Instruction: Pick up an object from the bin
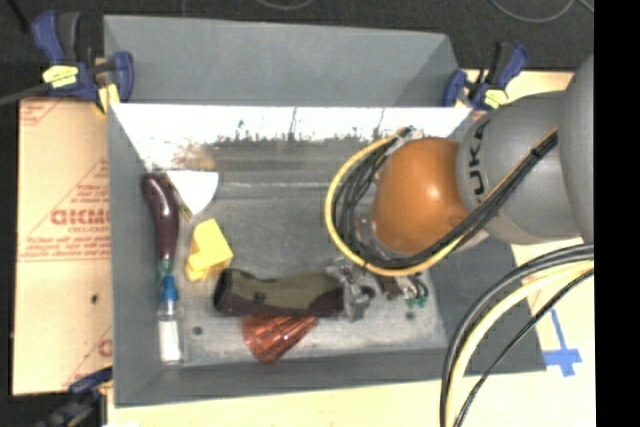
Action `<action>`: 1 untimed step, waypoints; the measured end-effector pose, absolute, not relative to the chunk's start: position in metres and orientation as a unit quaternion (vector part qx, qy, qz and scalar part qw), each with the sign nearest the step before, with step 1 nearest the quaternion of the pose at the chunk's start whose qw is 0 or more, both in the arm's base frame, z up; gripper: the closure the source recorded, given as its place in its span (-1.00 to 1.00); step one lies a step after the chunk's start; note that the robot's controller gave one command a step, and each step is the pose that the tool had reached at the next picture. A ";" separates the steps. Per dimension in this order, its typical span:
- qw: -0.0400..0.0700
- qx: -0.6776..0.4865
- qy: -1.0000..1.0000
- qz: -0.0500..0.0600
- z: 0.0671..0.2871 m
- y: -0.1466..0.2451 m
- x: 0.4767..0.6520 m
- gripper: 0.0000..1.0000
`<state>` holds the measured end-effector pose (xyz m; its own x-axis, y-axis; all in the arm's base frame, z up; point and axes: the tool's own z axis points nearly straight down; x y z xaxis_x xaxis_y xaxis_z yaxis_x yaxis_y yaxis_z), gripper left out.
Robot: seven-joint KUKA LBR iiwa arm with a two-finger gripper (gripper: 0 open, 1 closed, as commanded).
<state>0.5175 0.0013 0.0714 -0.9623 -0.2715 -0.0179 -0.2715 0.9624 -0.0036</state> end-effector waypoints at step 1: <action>0.009 -0.137 0.991 -0.001 0.071 0.001 0.517 1.00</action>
Offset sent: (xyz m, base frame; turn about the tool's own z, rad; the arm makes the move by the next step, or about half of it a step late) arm 0.0000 0.0000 0.0000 0.0000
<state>0.5175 0.0013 0.0714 -0.9624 -0.2711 -0.0179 -0.2711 0.9625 -0.0036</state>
